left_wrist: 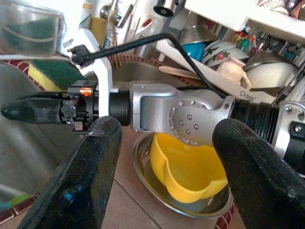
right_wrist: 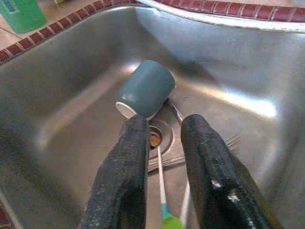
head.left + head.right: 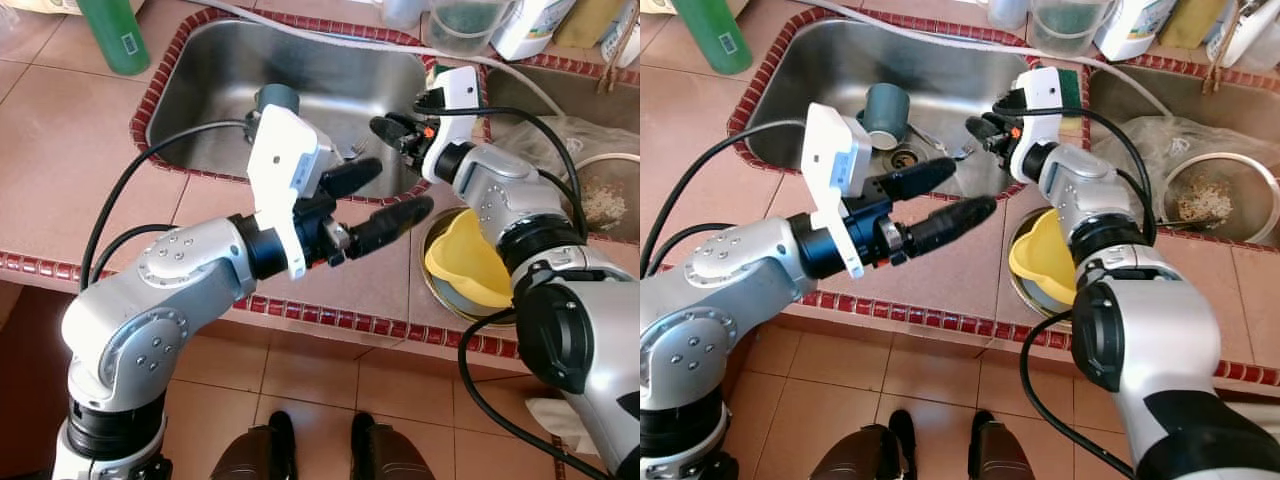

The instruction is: Kitchen organization

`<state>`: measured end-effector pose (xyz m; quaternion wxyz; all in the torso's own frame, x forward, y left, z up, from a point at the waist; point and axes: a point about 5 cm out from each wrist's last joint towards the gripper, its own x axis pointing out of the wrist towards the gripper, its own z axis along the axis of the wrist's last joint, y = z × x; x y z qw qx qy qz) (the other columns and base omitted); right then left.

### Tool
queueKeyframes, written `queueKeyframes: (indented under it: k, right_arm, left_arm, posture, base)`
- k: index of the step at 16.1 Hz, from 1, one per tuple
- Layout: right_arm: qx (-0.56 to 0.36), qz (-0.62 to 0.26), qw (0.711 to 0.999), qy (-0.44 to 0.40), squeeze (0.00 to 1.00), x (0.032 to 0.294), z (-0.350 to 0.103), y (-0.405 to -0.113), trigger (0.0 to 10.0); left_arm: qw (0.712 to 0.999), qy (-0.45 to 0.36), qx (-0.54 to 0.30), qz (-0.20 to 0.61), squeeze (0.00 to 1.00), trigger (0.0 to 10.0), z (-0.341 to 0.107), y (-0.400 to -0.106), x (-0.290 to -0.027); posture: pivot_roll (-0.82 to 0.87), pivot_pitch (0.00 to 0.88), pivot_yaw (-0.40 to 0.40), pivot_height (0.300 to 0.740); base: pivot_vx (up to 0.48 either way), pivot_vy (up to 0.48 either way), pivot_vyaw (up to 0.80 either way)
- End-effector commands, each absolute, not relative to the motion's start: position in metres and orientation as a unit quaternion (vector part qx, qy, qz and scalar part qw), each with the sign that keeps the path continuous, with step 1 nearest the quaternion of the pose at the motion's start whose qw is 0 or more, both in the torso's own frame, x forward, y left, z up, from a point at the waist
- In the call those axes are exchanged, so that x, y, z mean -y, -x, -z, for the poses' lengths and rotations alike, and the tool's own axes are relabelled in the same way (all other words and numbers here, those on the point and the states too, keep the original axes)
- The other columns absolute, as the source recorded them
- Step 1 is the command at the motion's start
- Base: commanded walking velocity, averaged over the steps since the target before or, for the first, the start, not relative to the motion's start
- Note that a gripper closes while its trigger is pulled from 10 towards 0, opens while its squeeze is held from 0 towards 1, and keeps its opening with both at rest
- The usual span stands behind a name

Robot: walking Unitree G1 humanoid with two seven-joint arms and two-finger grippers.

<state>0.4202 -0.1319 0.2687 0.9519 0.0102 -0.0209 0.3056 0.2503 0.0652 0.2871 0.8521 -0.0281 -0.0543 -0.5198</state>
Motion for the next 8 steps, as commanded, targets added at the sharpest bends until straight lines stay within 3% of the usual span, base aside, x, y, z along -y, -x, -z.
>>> queueKeyframes:
  k: [1, 8]
  right_arm:
    - [0.018, -0.311, 0.95, -0.022, 1.0, 0.132, -0.271, -0.42, 10.0]
    - [0.078, -0.312, 0.945, -0.051, 1.0, 0.136, -0.298, -0.42, 10.0]
  left_arm:
    - [0.843, 0.021, 0.052, 0.536, 0.0, 10.0, -0.287, -0.242, -0.061]
    - [0.862, 0.02, 0.074, 0.501, 0.0, 10.0, -0.296, -0.253, -0.068]
  posture:
    - [0.02, 0.353, -0.043, 0.74]
    - [0.02, 0.313, -0.042, 0.74]
  base:
    - [0.0, 0.0, 0.0]
    - [0.0, 0.0, 0.0]
